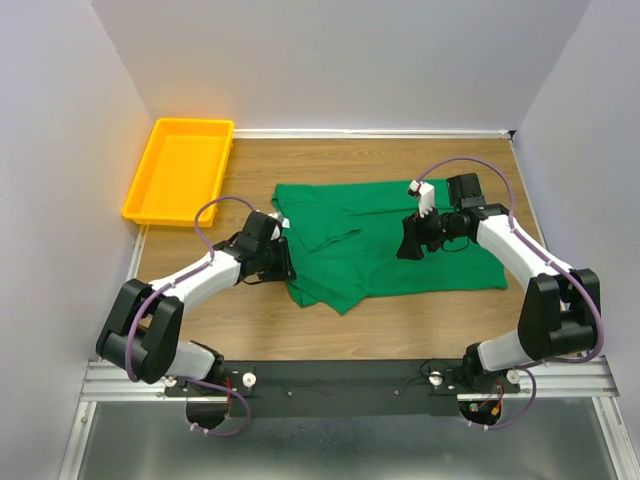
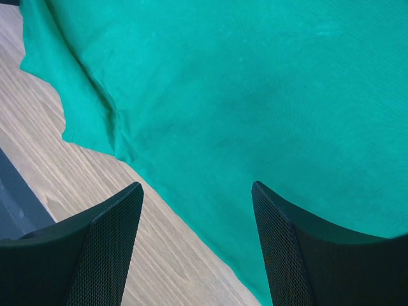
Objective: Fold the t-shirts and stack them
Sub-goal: Fold the tshirt
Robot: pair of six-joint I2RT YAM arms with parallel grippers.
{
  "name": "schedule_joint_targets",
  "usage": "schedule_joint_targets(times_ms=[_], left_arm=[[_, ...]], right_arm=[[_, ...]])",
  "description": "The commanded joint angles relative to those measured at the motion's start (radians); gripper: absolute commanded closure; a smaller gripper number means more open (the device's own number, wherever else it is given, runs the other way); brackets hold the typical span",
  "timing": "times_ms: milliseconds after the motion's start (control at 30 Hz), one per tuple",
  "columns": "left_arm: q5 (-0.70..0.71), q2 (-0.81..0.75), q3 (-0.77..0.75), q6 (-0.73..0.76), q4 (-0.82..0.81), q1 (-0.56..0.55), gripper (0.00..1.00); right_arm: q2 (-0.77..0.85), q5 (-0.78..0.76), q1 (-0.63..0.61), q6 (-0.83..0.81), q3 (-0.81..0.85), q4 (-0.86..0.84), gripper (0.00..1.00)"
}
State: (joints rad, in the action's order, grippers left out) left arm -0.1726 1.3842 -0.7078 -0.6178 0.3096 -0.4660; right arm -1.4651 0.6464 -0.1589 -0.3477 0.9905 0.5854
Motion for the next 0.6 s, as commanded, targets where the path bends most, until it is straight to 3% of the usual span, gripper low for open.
schedule_joint_targets(times_ms=[0,267,567], left_arm=[[-0.087,0.007,0.021,0.041,-0.04,0.013,0.59],[-0.163,0.03,0.048,0.067,-0.079,0.027,0.59],[-0.15,0.064,0.024,0.09,-0.075,0.032,0.59]], right_arm=[[0.005,-0.017,0.012,0.012,-0.009,-0.015,0.23],[-0.001,-0.017,0.015,0.012,-0.003,-0.015,0.23],[0.003,-0.021,0.015,0.013,-0.007,-0.013,0.23]])
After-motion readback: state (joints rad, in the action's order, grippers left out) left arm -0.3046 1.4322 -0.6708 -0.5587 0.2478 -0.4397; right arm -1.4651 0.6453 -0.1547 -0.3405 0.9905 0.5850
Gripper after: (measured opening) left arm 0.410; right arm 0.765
